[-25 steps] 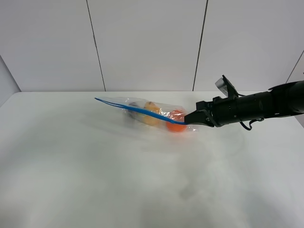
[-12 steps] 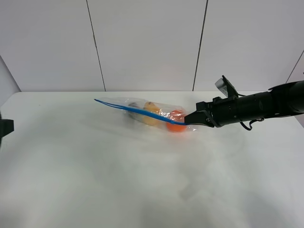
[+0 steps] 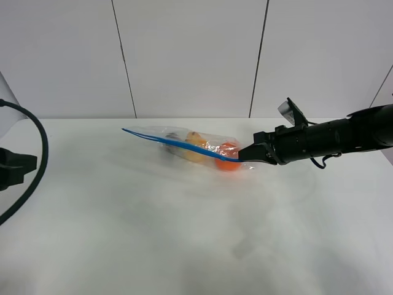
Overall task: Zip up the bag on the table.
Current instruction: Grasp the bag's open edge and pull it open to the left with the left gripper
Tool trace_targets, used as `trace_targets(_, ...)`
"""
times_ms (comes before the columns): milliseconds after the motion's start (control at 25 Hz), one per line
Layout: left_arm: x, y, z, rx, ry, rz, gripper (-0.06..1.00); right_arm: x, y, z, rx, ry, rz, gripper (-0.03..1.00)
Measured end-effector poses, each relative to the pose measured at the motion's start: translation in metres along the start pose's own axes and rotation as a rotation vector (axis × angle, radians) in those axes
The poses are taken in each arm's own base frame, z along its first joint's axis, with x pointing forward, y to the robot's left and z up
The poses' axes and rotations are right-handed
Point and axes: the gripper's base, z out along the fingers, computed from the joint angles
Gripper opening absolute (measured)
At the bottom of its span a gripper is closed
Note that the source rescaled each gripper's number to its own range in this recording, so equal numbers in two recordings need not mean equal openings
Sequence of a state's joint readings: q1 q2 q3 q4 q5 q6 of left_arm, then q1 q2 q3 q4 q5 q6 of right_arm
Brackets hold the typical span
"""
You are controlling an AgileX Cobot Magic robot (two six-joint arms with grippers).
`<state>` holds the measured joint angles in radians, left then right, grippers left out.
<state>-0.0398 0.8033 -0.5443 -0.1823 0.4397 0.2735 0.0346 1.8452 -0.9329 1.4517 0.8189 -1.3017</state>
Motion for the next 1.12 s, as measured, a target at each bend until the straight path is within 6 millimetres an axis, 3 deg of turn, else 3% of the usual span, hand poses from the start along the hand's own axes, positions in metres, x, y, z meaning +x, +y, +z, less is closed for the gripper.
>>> trace_targets(200,-0.001,-0.005,0.0,0.034,-0.006,0.01,0.76,0.0,0.0,0.0,0.0,0.0,0.004,0.0)
trace_targets(1120,0.005,-0.077,-0.013,0.429,-0.025,0.331,0.76,0.0,0.0,0.0,0.0,0.001,0.024,0.0)
